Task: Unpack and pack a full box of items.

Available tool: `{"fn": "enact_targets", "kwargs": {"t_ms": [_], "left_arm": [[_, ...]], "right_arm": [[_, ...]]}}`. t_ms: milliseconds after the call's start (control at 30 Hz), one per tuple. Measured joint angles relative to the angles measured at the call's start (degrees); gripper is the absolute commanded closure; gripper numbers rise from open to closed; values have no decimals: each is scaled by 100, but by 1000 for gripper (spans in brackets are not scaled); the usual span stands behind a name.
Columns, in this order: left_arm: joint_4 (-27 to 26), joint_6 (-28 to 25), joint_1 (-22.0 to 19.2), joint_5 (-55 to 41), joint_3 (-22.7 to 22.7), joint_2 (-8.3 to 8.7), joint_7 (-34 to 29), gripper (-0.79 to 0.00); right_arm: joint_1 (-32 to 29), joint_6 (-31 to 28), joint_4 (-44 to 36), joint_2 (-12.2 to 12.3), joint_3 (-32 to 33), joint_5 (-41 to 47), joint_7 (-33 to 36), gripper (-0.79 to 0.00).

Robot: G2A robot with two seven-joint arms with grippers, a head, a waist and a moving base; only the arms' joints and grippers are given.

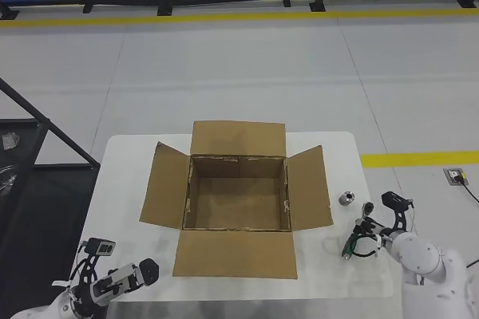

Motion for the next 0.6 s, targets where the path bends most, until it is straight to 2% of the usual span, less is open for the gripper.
{"fn": "enact_targets", "kwargs": {"t_ms": [367, 500, 600], "left_arm": [[9, 23, -43, 19, 4, -13, 45, -785], [29, 35, -43, 11, -19, -15, 52, -785], [38, 30, -44, 2, -31, -18, 55, -785]], "right_arm": [[356, -147, 587, 115, -311, -40, 135, -6], [520, -87, 829, 151, -417, -92, 157, -74], [614, -40, 960, 178, -478, -106, 181, -188]]}}
